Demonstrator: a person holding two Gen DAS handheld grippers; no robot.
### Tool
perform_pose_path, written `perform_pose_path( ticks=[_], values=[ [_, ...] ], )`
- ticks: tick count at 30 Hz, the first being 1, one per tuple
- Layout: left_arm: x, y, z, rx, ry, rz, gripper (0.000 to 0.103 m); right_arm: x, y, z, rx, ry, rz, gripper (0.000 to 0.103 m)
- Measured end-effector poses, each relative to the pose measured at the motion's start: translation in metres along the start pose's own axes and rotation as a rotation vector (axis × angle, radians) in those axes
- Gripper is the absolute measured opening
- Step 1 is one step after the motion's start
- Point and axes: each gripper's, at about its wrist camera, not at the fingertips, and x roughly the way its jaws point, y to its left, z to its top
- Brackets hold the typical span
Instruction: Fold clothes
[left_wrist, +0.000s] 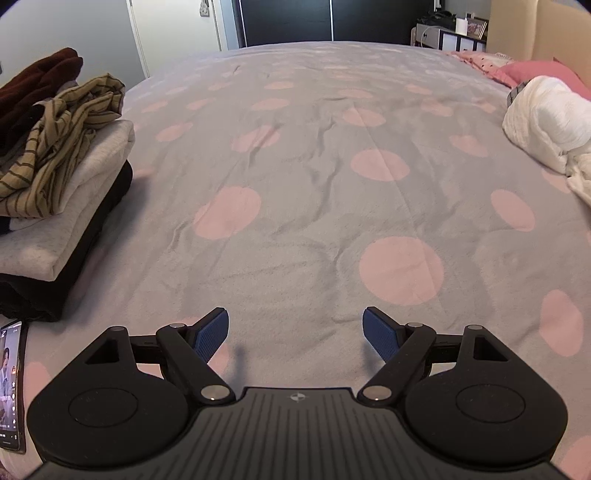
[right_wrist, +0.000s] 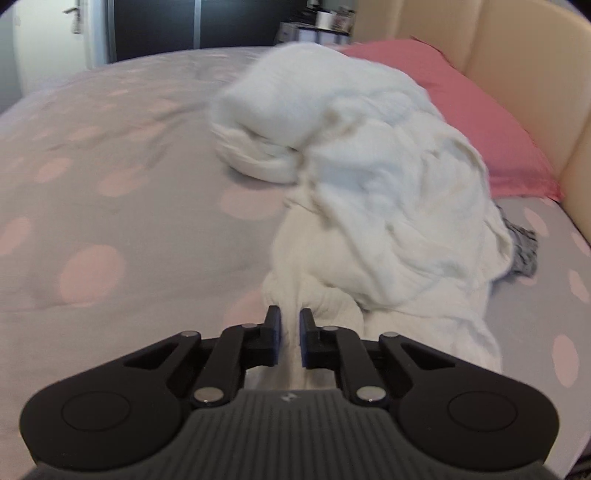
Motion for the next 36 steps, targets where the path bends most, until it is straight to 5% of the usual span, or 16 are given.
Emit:
perform_pose_path(
  ticks=[10,19,26,30,32,36],
  values=[
    [-0.038,0.017,-0.012,0.009,-0.047,-0.032,0.080,-0.090,0.110,-0.022,-0.198,0.007,0.393,0.011],
    [-0.063,0.055,-0.028,-0.033,-0.069,0.016,0.080,-0.151,0.197,-0.116,-0.478,0.137,0.622,0.011],
    [-0.072,0.061,-0.034,-0.026,-0.079,0.018,0.080,-0.188,0.228,-0.164,-0.633,0.236,0.831,0.012],
    [-0.074,0.061,-0.033,-0.016,-0.085,0.015,0.080,-0.188,0.217,-0.158,-0.606,0.221,0.780,0.020],
    [-0.072,0.060,-0.033,-0.015,-0.079,0.009,0.080,-0.184,0.206,-0.148,-0.577,0.211,0.735,0.036],
    [-0.069,0.054,-0.032,-0.012,-0.068,-0.010,0.080,-0.171,0.179,-0.125,-0.520,0.195,0.651,0.043]
  ],
)
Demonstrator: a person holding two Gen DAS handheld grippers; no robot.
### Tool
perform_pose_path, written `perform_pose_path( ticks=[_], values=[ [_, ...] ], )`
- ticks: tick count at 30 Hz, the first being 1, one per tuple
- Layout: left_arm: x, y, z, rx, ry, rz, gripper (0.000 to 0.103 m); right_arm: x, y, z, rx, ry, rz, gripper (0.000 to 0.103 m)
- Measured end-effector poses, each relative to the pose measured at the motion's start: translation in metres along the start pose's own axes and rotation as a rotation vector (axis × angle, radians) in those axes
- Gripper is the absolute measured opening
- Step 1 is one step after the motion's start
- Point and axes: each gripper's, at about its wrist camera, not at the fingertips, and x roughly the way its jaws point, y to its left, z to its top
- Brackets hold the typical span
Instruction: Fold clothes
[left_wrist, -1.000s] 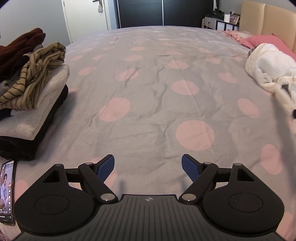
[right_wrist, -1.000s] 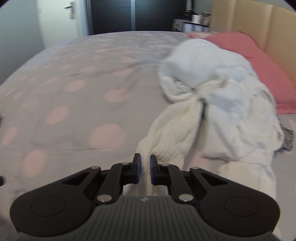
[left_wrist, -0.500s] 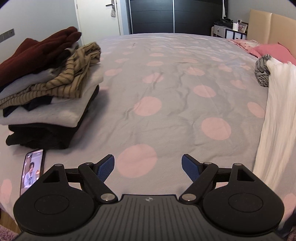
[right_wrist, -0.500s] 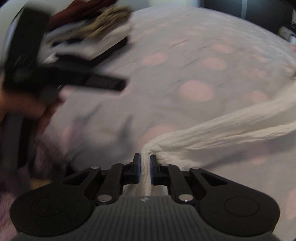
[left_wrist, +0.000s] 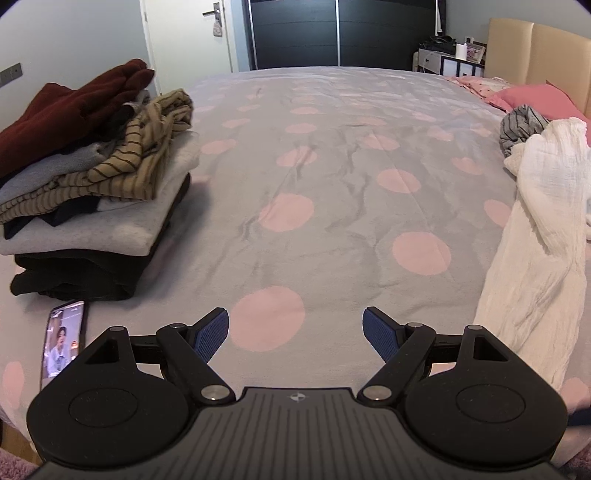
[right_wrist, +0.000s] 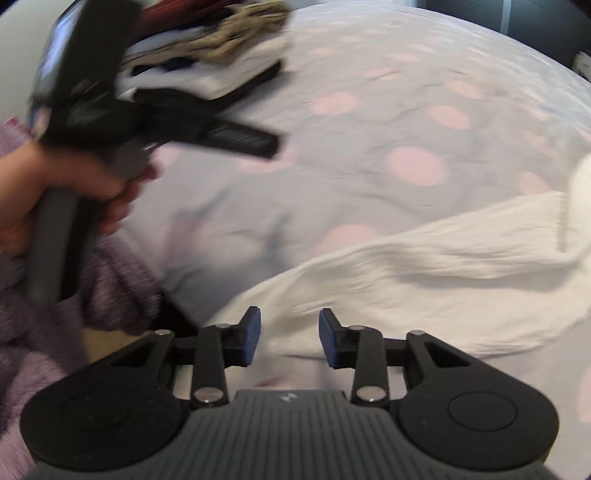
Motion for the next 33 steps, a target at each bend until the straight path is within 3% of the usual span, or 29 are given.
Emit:
perform_pose_path(
  ticks=[4,8,11,15,18,19,20,21,22,25,29,33],
  values=[
    [0.005,-0.013,0.002,0.021,0.002,-0.020,0.080,-0.007,-0.042,0.007,0.072,-0.004,-0.110,0.049],
    [0.013,-0.026,0.005,0.047,0.007,-0.025,0.080,-0.008,-0.101,0.016,0.161,-0.029,-0.317,0.051],
    [0.021,-0.032,0.007,0.052,0.017,-0.020,0.080,-0.012,-0.162,0.017,0.322,-0.073,-0.461,0.058],
    [0.033,-0.037,0.009,0.044,0.040,-0.020,0.080,-0.012,-0.231,0.010,0.557,-0.140,-0.545,0.063],
    [0.039,-0.042,0.011,0.045,0.047,-0.024,0.080,0.001,-0.260,0.004,0.639,-0.169,-0.575,0.063],
    [0.040,-0.044,0.012,0.048,0.047,-0.026,0.080,0.007,-0.267,0.004,0.655,-0.170,-0.579,0.062],
    [0.041,-0.045,0.012,0.051,0.045,-0.029,0.080,0.014,-0.273,0.002,0.679,-0.172,-0.571,0.051],
    [0.041,-0.046,0.013,0.053,0.041,-0.030,0.080,0.019,-0.277,0.000,0.709,-0.180,-0.546,0.035],
    [0.040,-0.046,0.014,0.052,0.034,-0.029,0.080,0.022,-0.277,-0.001,0.732,-0.190,-0.504,0.003],
    [0.036,-0.046,0.016,0.044,0.011,-0.021,0.080,0.022,-0.258,0.010,0.687,-0.231,-0.430,0.003],
    [0.030,-0.042,0.019,0.035,-0.016,-0.008,0.080,0.015,-0.203,0.034,0.517,-0.259,-0.330,0.003],
    [0.022,-0.034,0.021,0.018,-0.037,-0.003,0.080,0.015,-0.135,0.044,0.345,-0.220,-0.145,0.003]
  ],
)
